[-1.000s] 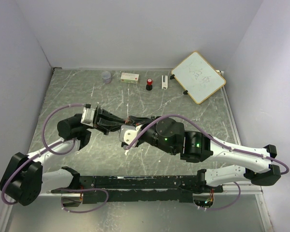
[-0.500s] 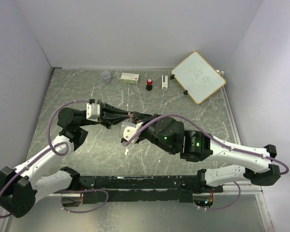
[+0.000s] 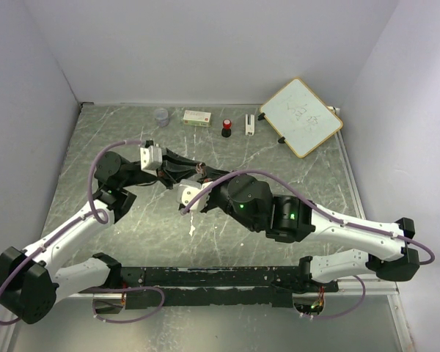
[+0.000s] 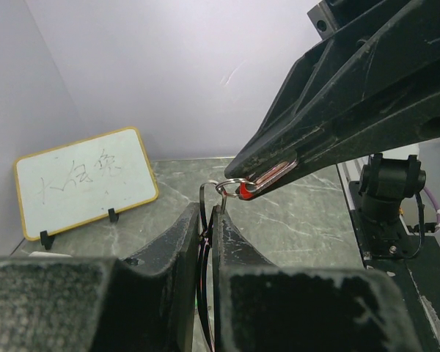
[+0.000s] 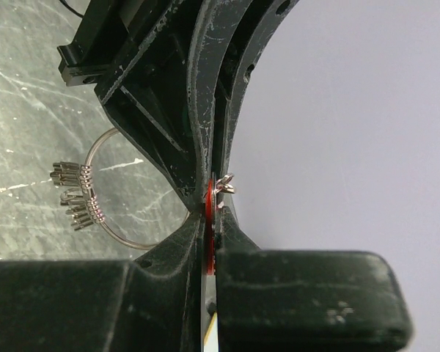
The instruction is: Remove the keys from the keyring
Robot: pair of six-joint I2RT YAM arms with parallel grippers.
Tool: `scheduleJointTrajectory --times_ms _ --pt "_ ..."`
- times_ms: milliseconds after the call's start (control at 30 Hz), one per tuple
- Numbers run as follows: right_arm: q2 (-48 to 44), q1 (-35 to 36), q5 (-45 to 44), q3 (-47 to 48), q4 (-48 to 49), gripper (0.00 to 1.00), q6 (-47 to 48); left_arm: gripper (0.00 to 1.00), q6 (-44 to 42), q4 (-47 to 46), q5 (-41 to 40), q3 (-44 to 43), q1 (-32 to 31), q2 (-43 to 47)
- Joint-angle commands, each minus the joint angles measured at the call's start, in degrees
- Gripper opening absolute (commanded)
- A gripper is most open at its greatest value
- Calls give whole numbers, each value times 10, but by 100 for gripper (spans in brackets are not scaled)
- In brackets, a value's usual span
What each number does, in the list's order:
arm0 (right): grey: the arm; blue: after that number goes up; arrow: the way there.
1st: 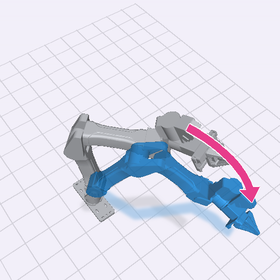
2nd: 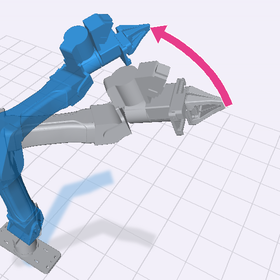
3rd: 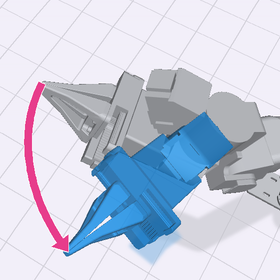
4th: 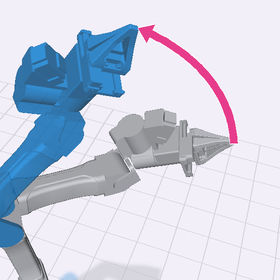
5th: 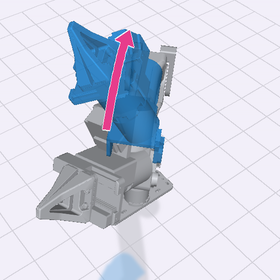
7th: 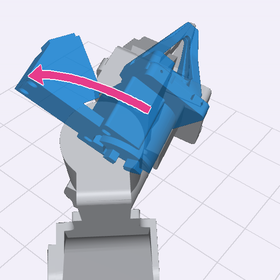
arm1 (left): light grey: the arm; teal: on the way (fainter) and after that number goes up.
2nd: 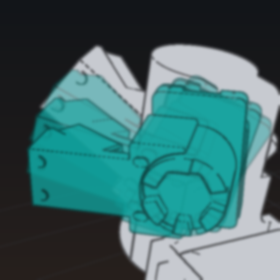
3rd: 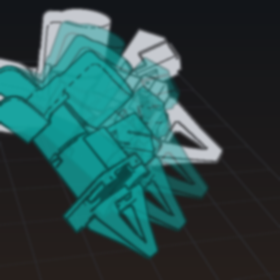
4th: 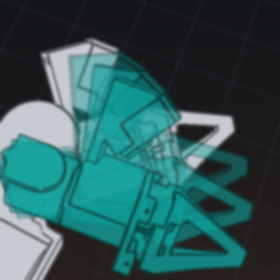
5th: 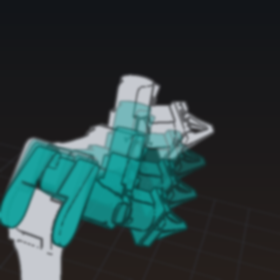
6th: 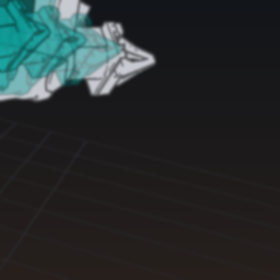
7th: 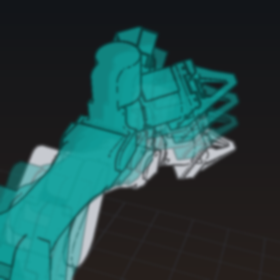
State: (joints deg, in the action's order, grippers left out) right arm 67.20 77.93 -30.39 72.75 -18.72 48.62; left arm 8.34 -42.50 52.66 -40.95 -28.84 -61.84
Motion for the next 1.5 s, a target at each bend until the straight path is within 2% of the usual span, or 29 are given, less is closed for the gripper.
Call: scheduleJointTrajectory --times_ms 0,333,633,967,1200,1467 --pt "-7 18 89 16 20 0 -35 7 -16 38 -100 -13 12 -9" --pt "27 16 134 18 -20 0 -95 7 14 -16 -97 5 12 39" --pt "38 13 158 20 -61 0 -133 7 -3 1 -138 19 12 79" --pt "61 7 220 28 -131 0 -180 7 34 -80 -122 37 12 125" --pt "89 3 218 39 -183 0 -209 7 19 -34 -187 39 12 167" --pt "19 3 149 -4 -103 0 -207 7 -17 50 -235 27 12 180"
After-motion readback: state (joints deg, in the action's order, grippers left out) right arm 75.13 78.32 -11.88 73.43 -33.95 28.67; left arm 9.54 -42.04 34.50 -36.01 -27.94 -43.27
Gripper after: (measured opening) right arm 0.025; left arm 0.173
